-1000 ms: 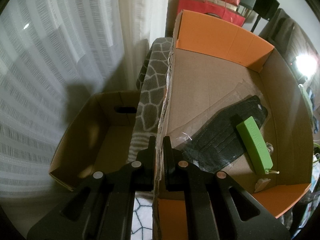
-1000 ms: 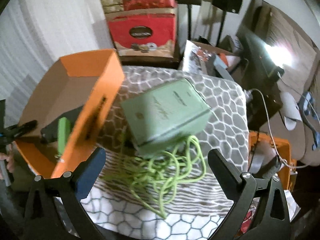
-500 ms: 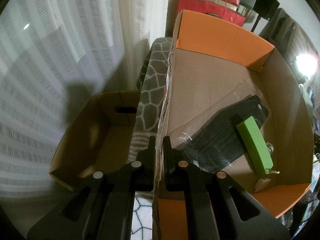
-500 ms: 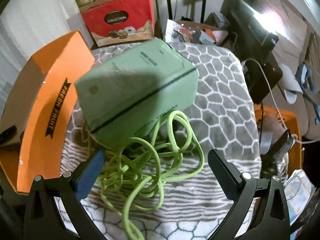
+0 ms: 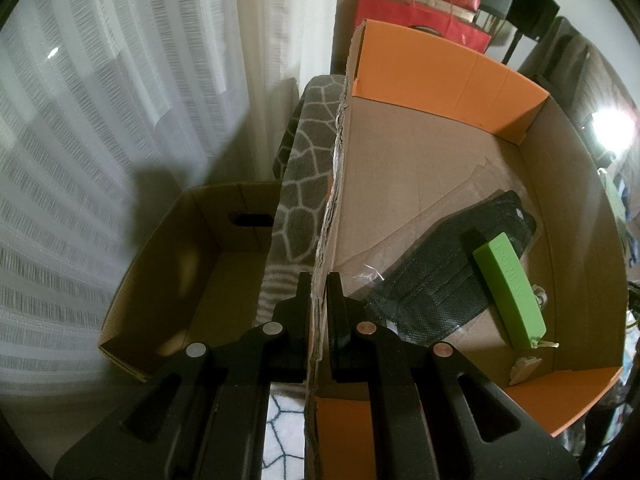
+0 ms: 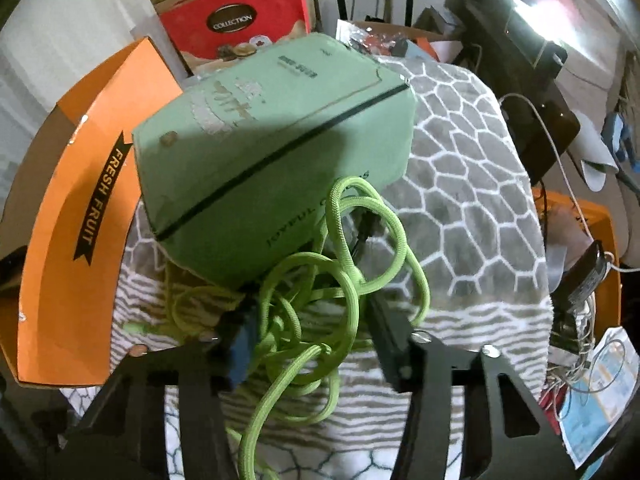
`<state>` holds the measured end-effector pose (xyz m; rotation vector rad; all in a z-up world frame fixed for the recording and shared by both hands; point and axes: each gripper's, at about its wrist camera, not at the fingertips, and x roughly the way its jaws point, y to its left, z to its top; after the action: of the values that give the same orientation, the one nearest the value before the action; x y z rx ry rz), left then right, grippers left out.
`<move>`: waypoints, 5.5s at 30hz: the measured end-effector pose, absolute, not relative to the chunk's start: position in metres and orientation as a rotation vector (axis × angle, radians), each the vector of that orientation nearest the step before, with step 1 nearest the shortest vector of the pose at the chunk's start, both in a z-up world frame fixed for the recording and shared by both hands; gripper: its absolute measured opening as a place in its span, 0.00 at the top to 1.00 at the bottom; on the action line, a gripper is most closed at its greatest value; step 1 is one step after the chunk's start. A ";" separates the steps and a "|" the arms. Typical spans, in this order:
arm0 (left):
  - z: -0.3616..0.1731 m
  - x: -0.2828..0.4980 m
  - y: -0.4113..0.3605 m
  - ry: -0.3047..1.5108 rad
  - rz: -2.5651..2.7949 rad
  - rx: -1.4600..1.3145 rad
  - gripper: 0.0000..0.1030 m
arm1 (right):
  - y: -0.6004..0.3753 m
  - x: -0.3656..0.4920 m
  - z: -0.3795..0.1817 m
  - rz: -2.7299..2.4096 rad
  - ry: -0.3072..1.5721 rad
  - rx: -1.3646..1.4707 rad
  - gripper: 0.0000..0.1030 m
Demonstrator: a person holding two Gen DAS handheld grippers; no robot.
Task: Organize objects
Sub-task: 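Move the right gripper to the lime-green cable coil by the mint box, then grasp and lift the lime-green cable with the right gripper, then carry the lime-green cable over the orange box with the right gripper, then lower the cable into the box and open the right gripper, then move the right gripper to the mint-green box on the blanket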
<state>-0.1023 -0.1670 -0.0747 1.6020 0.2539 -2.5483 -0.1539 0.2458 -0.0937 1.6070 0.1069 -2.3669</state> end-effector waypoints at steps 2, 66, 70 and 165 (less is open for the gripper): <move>-0.075 -0.102 -0.167 0.252 -2.549 1.602 0.94 | 0.245 -0.153 -0.089 -2.371 0.115 1.589 0.68; -0.072 -0.102 -0.165 0.273 -2.554 1.602 0.95 | 0.033 -0.167 0.090 -2.156 0.235 1.101 0.86; -0.072 -0.102 -0.165 0.277 -2.554 1.603 0.95 | 0.016 -0.177 0.069 -2.136 0.236 1.134 0.86; -0.056 -0.098 -0.184 0.428 -2.615 1.615 0.96 | 0.260 -0.162 -0.019 -2.472 0.132 1.386 0.00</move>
<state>-0.0983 -0.1838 -0.0564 1.6145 0.4283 -2.6153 -0.1621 0.2599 -0.0193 1.3863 0.1320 -2.4720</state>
